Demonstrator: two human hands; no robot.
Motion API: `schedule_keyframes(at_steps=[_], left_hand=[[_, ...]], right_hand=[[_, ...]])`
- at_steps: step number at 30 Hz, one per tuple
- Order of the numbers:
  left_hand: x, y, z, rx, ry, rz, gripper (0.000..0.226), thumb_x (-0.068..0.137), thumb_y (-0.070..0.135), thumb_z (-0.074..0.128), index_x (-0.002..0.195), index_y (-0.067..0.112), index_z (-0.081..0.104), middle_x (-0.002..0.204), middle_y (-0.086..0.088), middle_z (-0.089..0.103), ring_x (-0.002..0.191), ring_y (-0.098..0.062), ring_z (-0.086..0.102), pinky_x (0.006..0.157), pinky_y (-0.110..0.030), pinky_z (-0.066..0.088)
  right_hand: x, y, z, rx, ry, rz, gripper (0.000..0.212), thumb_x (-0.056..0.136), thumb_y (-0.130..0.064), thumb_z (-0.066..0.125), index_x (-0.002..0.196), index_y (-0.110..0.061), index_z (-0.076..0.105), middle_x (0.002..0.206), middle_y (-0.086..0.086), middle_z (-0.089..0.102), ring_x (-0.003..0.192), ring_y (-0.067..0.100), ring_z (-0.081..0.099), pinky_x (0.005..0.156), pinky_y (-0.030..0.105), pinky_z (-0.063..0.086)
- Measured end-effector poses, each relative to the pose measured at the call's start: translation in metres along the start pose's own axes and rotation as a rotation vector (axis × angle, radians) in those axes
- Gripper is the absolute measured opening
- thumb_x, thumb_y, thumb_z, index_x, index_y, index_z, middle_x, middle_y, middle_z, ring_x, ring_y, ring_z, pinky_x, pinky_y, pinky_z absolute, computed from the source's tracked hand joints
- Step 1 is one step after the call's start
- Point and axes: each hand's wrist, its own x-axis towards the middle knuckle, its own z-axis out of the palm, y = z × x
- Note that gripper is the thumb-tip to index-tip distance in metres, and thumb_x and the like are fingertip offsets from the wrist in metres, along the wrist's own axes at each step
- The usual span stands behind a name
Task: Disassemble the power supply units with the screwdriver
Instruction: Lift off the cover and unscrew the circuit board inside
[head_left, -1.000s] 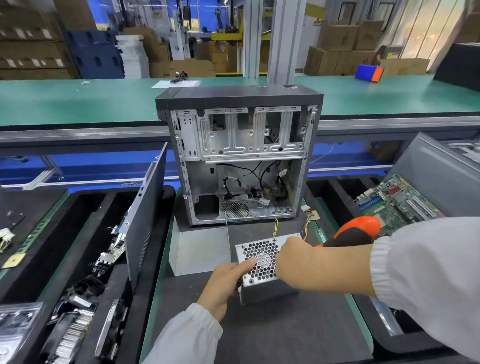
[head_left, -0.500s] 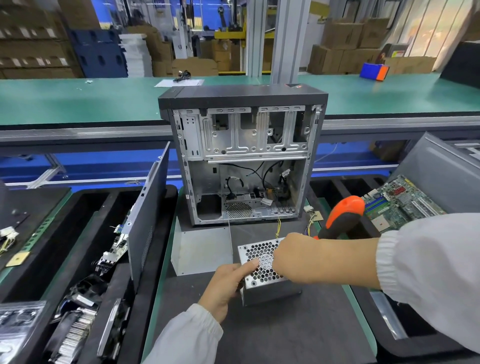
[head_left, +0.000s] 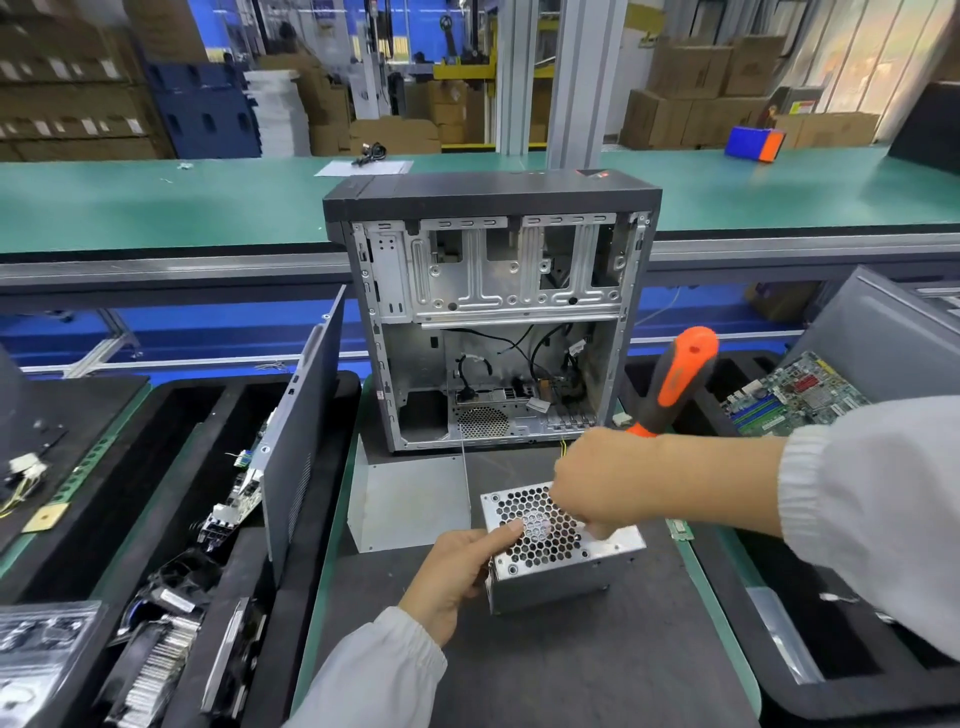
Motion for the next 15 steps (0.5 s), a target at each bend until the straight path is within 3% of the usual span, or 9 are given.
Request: schedule_keyframes(at_steps=[3, 6, 10, 15], left_hand=[[0.001, 0.000, 0.000, 0.009, -0.002, -0.005, 0.045, 0.086, 0.038, 0.069, 0.043, 0.024, 0.066, 0.043, 0.014, 0.053, 0.034, 0.003, 0.039, 0.035, -0.010, 0.027], [0.000, 0.000, 0.000, -0.001, -0.004, -0.019, 0.041, 0.084, 0.047, 0.069, 0.050, 0.023, 0.067, 0.041, 0.015, 0.045, 0.036, -0.001, 0.031, 0.037, -0.012, 0.024], [0.003, -0.003, -0.005, -0.147, 0.041, -0.080, 0.053, 0.086, 0.070, 0.048, 0.063, 0.022, 0.054, 0.054, 0.007, 0.025, 0.046, -0.008, 0.021, 0.041, -0.019, 0.018], [0.009, -0.008, -0.017, -0.485, -0.036, -0.179, 0.064, 0.097, 0.053, 0.032, 0.056, 0.014, 0.061, 0.053, -0.001, 0.036, 0.043, -0.012, 0.033, 0.038, -0.021, 0.023]], right_hand=[[-0.006, 0.016, -0.007, 0.362, -0.030, -0.020, 0.026, 0.085, -0.022, 0.054, 0.061, -0.018, 0.063, 0.058, -0.003, 0.065, 0.056, 0.010, 0.055, 0.051, 0.019, 0.041], [-0.001, 0.015, -0.011, 0.684, 0.018, -0.062, 0.032, 0.088, -0.021, 0.055, 0.057, -0.026, 0.060, 0.051, -0.001, 0.061, 0.043, 0.005, 0.049, 0.050, 0.019, 0.039], [0.020, -0.005, -0.019, 0.735, 0.093, -0.128, 0.022, 0.089, -0.021, 0.058, 0.070, -0.017, 0.068, 0.047, 0.001, 0.053, 0.039, 0.007, 0.045, 0.049, 0.016, 0.040], [0.054, -0.037, -0.032, 0.518, 0.179, -0.119, 0.021, 0.085, -0.022, 0.058, 0.073, -0.009, 0.068, 0.053, 0.003, 0.052, 0.049, 0.016, 0.045, 0.043, 0.022, 0.032]])
